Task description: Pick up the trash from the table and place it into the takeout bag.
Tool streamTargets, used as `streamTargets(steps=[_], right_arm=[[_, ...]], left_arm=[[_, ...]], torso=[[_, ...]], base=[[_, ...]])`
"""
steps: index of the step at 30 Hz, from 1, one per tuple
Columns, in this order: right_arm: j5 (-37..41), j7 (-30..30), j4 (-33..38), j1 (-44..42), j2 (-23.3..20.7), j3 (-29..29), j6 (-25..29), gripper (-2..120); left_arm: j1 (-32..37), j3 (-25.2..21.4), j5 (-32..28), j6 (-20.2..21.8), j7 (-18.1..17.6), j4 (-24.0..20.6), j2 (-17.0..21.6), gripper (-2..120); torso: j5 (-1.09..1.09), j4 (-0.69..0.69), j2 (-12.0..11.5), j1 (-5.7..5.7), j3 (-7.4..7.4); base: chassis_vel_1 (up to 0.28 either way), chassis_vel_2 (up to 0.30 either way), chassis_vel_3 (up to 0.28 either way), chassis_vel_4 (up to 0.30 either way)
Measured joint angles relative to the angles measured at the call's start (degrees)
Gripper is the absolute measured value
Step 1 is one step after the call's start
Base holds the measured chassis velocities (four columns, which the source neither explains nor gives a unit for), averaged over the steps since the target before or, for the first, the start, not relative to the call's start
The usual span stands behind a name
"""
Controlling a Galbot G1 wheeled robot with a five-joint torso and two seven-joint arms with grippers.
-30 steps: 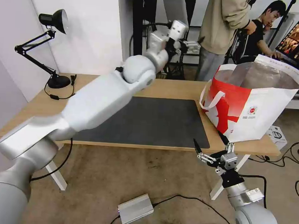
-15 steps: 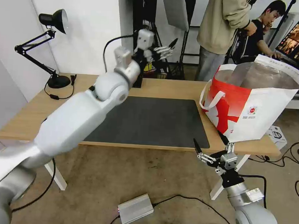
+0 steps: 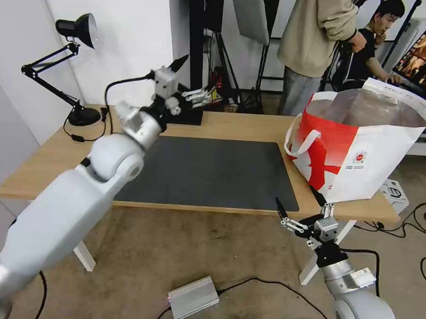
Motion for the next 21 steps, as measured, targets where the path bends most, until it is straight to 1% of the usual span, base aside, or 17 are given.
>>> streamTargets(steps=[3,4,5,7,9,10,12,15,17,19,21], right_arm=[[0.00,0.00,0.00,0.00,0.00,0.00,0.00,100],[0.00,0.00,0.00,0.00,0.00,0.00,0.00,100],[0.00,0.00,0.00,0.00,0.00,0.00,0.00,100],[0.00,0.00,0.00,0.00,0.00,0.00,0.00,100],[0.00,0.00,0.00,0.00,0.00,0.00,0.00,100],[0.00,0.00,0.00,0.00,0.00,0.00,0.00,100],[0.00,0.00,0.00,0.00,0.00,0.00,0.00,100],[0.00,0.00,0.00,-0.01,0.00,0.00,0.00,100],[0.00,0.00,0.00,0.00,0.00,0.00,0.00,100],[0.00,0.00,0.00,0.00,0.00,0.00,0.00,100],[0.00,0.00,0.00,0.00,0.00,0.00,0.00,100]], left_arm=[[6.86,-3.21,2.31,-0.73,0.14,-3.31,-0.94,96],[6.86,-3.21,2.31,-0.73,0.14,-3.31,-0.94,96],[8.40,-3.79,2.90,-0.91,0.12,-3.99,-1.22,95],[14.31,-5.80,5.59,-1.50,-0.16,-6.40,-2.68,95],[15.51,-6.28,6.27,-1.62,-0.17,-6.90,-3.07,95],[17.13,-6.96,7.27,-1.95,-0.21,-7.53,-3.69,95],[22.03,-8.85,11.05,-3.03,-0.09,-9.20,-6.20,95],[23.39,-9.42,12.16,-3.44,-0.06,-9.58,-7.16,96],[25.66,-10.83,13.91,-4.17,-0.02,-10.35,-9.32,96],[26.20,-11.26,14.41,-4.35,-0.02,-10.52,-9.90,96],[28.60,-13.12,16.48,-5.16,0.22,-11.02,-12.18,96]], torso=[[0.00,0.00,0.00,0.00,0.00],[0.00,0.00,0.00,0.00,0.00],[0.02,-0.01,0.00,0.00,0.00],[0.00,0.00,0.00,0.00,0.00],[0.00,0.00,0.00,0.00,0.00],[0.02,0.00,0.00,0.00,0.00],[0.01,0.00,0.00,0.00,0.00],[0.01,0.00,0.00,0.00,0.00],[0.01,-0.01,0.00,0.00,0.01],[0.02,-0.01,0.00,0.00,0.00],[0.02,-0.01,0.00,0.00,0.01]], base=[[0.000,0.000,0.000,0.000],[0.000,0.000,0.000,0.000],[0.000,0.000,0.000,0.000],[0.000,0.000,0.000,0.000],[0.000,0.000,0.000,0.000],[0.000,0.000,0.000,0.000],[0.000,0.000,0.000,0.000],[0.000,0.000,0.000,0.000],[0.000,0.000,0.000,0.000],[0.000,0.000,0.000,0.000],[0.000,0.000,0.000,0.000]])
